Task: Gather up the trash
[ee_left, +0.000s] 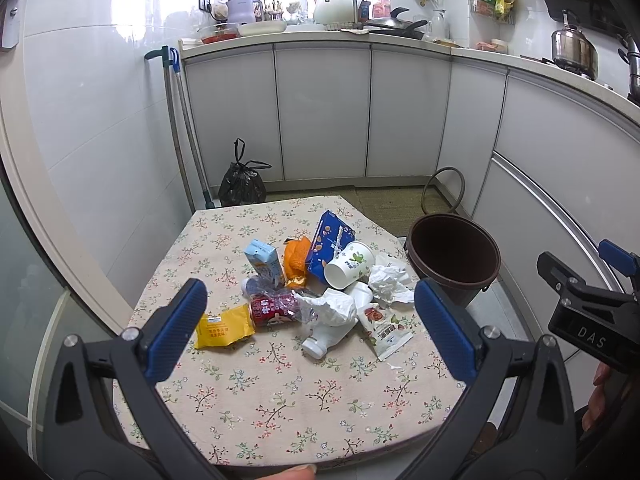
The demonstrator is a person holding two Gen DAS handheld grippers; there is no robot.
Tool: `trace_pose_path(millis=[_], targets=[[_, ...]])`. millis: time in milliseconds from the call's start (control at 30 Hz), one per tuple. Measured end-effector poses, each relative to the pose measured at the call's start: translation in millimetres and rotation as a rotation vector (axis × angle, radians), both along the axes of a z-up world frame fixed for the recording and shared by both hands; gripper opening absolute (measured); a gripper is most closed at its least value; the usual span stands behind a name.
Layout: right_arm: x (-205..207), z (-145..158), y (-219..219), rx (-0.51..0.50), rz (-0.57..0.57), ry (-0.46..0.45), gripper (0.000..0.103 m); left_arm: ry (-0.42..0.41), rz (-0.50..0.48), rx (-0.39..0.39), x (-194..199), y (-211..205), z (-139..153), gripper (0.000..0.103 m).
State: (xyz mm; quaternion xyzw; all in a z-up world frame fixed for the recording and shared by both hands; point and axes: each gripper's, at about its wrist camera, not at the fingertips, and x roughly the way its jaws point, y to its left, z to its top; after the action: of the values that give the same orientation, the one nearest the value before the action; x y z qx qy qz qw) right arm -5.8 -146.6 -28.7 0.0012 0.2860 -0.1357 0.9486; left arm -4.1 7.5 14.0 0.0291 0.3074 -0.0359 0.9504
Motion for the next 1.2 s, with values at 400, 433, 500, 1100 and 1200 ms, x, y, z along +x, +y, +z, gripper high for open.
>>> trace_pose_path(millis=[400,433,500,1100,1200], targets=[[-0.4,1.5,-0.2,-0.001,0.0,0.002,0.103,0.0,0.0,-0.001,-0.2,0.2,-0.4,0.103],[-0.5,1.7,-0.2,-0.001,0.0,0.002,0.103,0.0,0.0,-0.002,-0.2,0.1,-0.3,0.103],[0.8,1.0,0.0,-0.003,0.001,0.003,0.103,-0.001,0.001,0.0,0.4,-0.1,-0.6,0.103],[2.2,-0.1,0.1,0.003,0.002,0.001,0.103,0.007,0.005,-0.006,5.9,-1.2,0.2,0.103],[2.5,-0.6,0.7,0.002,0.002,0.007,0.103,0.013,0.002,-0.006,9.4,-1.0,-0.3,0.103]])
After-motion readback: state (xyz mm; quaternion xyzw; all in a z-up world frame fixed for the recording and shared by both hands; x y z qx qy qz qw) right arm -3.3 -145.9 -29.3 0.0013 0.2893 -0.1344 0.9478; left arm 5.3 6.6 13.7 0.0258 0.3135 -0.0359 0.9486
